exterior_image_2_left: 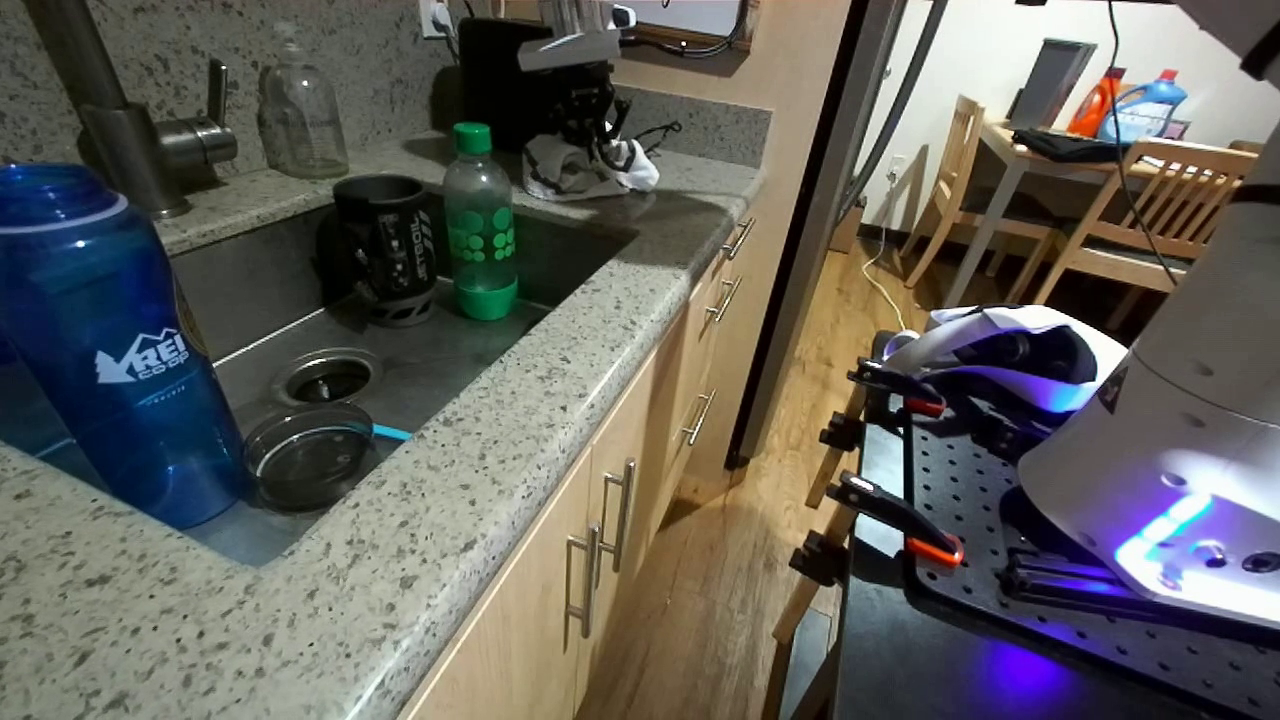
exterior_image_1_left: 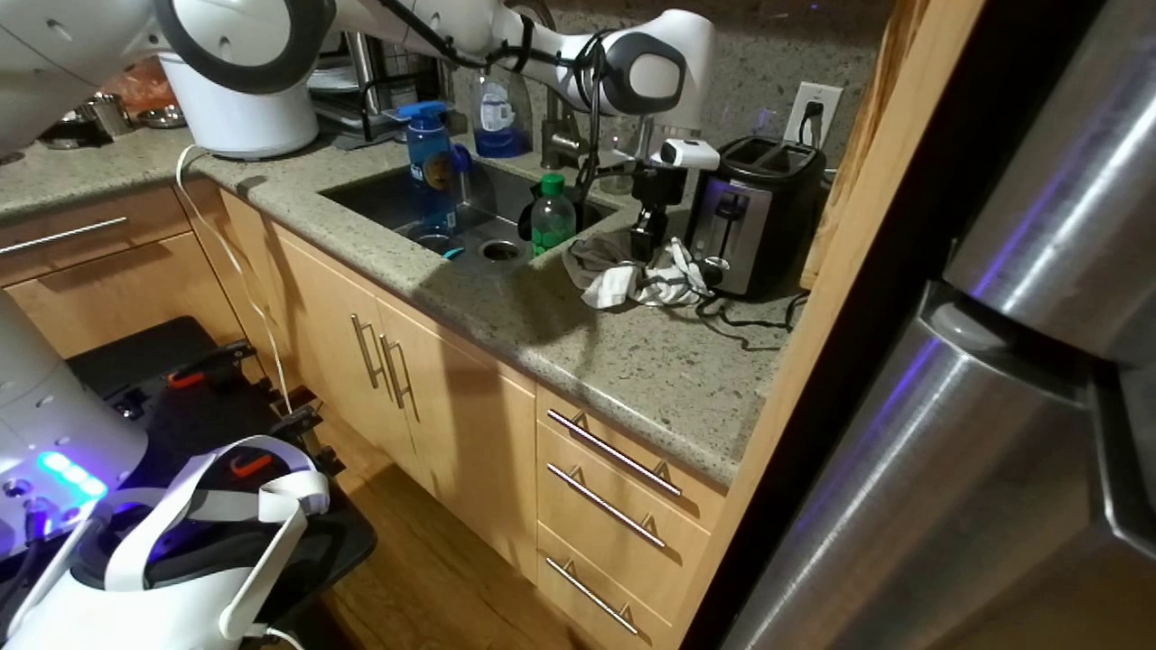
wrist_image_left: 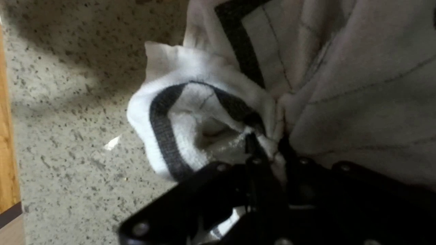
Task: Use the cloth to wipe the right side of the counter
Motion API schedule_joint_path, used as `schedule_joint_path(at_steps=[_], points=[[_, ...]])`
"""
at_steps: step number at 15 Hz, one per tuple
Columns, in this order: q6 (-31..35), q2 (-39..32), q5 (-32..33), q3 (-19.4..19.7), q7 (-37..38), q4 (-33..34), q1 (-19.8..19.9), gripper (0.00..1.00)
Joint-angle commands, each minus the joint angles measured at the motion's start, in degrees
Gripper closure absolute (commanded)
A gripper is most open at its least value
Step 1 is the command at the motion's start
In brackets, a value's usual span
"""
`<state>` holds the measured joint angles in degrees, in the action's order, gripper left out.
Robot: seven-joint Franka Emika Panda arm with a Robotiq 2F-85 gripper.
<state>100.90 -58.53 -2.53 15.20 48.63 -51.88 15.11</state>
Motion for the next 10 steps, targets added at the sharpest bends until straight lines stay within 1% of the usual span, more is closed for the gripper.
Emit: schedule_joint_path(at_steps=[1, 10], points=[[4.4, 4.1, 2.6, 0.4, -0.8, -11.6, -3.2, 0.97], [12.0, 11.8, 8.0, -0.5, -2.1, -25.2, -6.7, 0.97]])
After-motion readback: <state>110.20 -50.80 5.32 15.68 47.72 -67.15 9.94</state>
